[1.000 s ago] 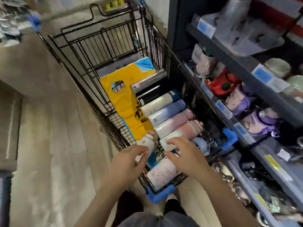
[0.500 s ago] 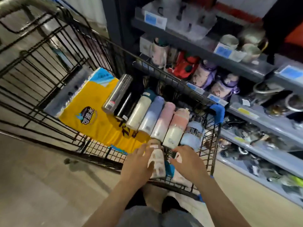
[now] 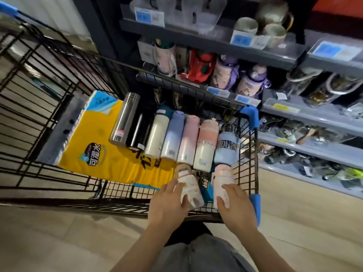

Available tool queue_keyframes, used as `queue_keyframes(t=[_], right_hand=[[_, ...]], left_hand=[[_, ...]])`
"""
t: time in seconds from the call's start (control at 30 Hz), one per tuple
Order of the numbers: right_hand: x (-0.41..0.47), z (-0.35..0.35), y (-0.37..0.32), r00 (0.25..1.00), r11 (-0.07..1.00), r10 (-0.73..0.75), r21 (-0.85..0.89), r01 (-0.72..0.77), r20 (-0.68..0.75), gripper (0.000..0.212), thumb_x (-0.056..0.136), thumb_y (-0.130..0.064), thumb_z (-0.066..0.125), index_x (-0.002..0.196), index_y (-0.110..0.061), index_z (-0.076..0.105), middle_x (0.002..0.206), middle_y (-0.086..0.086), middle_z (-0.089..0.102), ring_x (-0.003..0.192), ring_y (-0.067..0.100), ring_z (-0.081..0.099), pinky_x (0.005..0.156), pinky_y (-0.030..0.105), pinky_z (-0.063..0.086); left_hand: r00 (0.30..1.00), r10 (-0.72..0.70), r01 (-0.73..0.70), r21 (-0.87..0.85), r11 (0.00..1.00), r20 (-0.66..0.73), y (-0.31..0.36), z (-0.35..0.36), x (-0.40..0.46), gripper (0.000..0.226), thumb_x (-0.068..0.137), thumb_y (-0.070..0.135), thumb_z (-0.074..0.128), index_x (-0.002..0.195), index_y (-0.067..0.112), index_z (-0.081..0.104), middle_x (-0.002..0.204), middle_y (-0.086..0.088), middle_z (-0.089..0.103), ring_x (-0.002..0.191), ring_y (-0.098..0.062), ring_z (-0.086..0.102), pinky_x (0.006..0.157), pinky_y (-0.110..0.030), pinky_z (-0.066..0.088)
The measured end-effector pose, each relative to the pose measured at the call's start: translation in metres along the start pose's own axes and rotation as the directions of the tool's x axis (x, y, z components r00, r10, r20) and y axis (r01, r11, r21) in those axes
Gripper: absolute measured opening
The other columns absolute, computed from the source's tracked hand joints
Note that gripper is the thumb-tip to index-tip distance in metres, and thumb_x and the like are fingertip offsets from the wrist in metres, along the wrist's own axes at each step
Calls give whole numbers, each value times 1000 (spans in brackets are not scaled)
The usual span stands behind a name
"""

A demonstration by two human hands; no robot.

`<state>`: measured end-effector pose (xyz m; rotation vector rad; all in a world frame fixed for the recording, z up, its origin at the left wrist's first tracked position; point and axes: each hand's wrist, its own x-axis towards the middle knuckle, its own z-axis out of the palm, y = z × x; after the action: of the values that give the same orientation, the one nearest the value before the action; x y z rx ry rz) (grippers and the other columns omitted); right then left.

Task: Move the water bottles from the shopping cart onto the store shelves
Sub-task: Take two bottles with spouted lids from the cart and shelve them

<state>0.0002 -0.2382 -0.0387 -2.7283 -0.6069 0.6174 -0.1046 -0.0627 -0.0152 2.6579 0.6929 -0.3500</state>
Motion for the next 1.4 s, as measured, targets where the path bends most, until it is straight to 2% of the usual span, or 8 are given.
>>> queue_keyframes(t=[0.13,0.23,0.33,0.57,0.83,1.07,1.23,1.4], right_hand=[[-1,5,1,994,999,-55,-4,55,-97,45,81,-39,44,109,-11,67,99,8,68,83,29,63,71,37,53],[-1,3,0,994,999,-35,-9,34,-101,34,76,-29,66,105,-12,68,96,7,69,79,28,64,66,35,54],[-1,4,-1,994,1000,-2,0,2,-110,34,71,-30,66,102,-14,69,94,5,70,76,25,65,61,34,54],[0,6,0,984,1000,-10,-16,8,-180,40,77,-39,43,95,-15,70,91,2,70,69,22,66,54,29,53],[-1,7,0,974,999,-37,-37,29,-224,30,76,-35,47,89,-17,66,83,0,66,60,17,61,42,23,46],[-1,7,1,972,998,-54,-29,49,-228,34,77,-37,41,88,-16,66,80,0,66,57,16,60,41,21,42],[-2,8,2,976,999,-46,-19,43,-212,36,79,-38,41,89,-16,67,81,-1,67,59,14,61,46,12,31],[-2,7,2,979,999,-39,-11,38,-200,35,79,-38,41,91,-17,67,83,-1,67,60,14,60,48,14,30]], left_hand=[[995,-59,62,-32,998,77,-1,-3,6,56,96,48,45,148,31,29,154,7,30,131,-17,41,98,-33,44],[964,-190,228,-217,949,185,-1,2,28,76,91,48,59,152,31,15,153,-3,25,133,-27,40,96,-38,45],[934,-305,353,-376,857,185,12,17,63,90,86,44,68,154,27,11,156,-12,17,136,-34,36,101,-43,42],[899,-303,362,-148,920,317,27,62,87,111,79,58,70,152,37,-11,160,-10,-10,137,-44,33,100,-46,46],[873,-344,460,-345,818,347,23,62,89,104,74,35,82,148,36,9,159,-12,0,128,-40,44,89,-45,52],[877,-354,459,-346,818,325,14,56,88,98,70,29,85,140,37,17,148,-6,19,124,-34,44,79,-41,51],[878,-343,465,-426,777,332,9,53,87,100,69,25,86,143,34,17,146,-9,22,129,-33,39,91,-44,46],[882,-345,453,-373,810,322,11,54,85,100,72,28,84,143,34,14,146,-9,20,127,-34,41,89,-43,49]])
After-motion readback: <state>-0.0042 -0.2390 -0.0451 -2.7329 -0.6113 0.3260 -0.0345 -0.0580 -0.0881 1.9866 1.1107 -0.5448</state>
